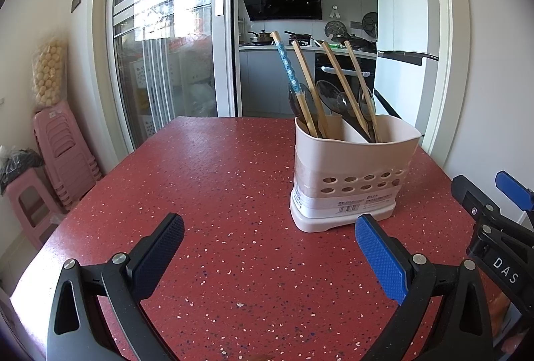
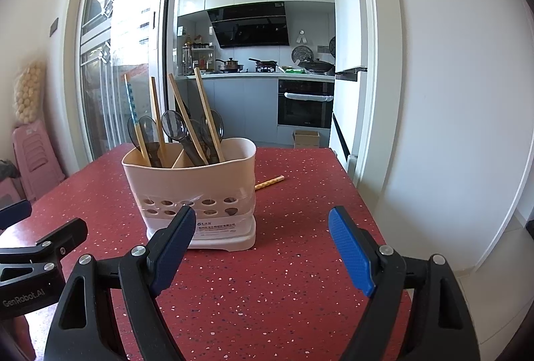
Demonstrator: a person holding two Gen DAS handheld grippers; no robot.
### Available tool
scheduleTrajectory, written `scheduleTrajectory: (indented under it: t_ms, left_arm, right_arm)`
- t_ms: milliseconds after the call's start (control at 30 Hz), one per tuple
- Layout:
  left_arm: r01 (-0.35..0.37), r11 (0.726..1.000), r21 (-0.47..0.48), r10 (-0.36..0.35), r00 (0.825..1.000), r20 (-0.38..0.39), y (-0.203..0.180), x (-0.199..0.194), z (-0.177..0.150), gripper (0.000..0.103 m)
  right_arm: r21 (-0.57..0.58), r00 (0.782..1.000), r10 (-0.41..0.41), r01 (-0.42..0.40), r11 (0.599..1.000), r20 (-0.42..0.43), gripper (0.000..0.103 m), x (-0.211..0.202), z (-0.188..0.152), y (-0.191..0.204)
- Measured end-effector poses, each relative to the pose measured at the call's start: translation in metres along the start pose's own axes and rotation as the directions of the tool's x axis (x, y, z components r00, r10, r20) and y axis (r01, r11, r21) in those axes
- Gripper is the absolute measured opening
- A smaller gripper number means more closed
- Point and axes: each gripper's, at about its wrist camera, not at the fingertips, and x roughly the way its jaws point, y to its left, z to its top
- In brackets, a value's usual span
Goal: Organize utensils
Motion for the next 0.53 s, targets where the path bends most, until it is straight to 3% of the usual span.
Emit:
scheduleTrajectory:
  t_ms: [533]
  left_arm:
    - [0.001,1.0,-0.027,-0.001,1.0,0.0,0.0071,0.0023,-0.0013,0.103]
  right_arm:
    - [-0.011,1.0,0.013,-0.013,1.0,-0.004,0.084,0.0002,0.0013,0.0059]
